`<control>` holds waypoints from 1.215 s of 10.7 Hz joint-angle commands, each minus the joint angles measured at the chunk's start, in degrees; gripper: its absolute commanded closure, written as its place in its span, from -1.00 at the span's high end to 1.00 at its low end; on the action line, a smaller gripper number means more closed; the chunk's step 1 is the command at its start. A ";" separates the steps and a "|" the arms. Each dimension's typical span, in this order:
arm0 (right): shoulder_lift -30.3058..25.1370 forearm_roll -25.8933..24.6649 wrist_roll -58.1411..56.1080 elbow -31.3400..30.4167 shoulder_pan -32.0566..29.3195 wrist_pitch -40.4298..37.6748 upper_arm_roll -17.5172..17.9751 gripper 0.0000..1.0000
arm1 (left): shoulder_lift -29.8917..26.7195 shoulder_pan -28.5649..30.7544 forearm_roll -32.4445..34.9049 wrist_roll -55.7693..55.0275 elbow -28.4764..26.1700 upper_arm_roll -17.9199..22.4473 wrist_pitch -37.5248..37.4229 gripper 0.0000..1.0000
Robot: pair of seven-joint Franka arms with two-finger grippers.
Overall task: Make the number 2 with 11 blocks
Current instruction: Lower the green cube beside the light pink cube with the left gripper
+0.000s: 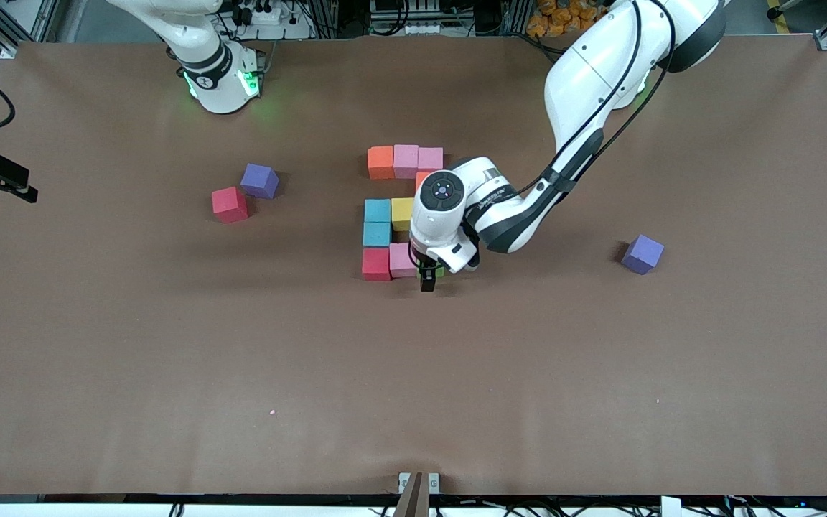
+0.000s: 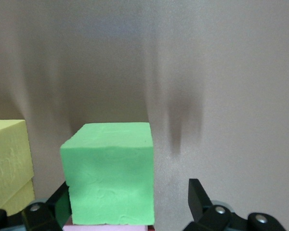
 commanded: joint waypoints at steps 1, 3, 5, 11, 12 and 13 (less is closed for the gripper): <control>0.79 0.27 0.81 1.51 -0.28 -0.23 0.14 1.00 | -1.76 0.14 1.60 0.08 -0.67 0.22 -0.24 1.00; 0.79 0.36 0.81 1.51 -0.36 0.12 0.14 1.00 | -2.72 0.58 1.60 0.17 -0.67 0.22 -0.94 1.00; 0.88 0.80 0.81 1.51 -0.36 0.47 0.14 1.00 | -3.43 0.76 1.60 0.17 -0.32 0.22 -1.29 1.00; 1.50 1.06 0.81 1.51 -0.45 1.53 0.14 1.00 | -3.52 0.84 1.07 0.17 1.27 -0.04 -2.88 1.00; 1.50 1.15 0.81 1.51 -0.45 1.79 0.14 1.00 | -3.52 0.93 1.07 0.17 1.27 -0.04 -2.88 1.00; 1.50 1.15 0.81 1.51 -0.45 1.79 0.14 1.00 | -3.52 0.93 1.07 0.17 1.27 -0.04 -2.88 1.00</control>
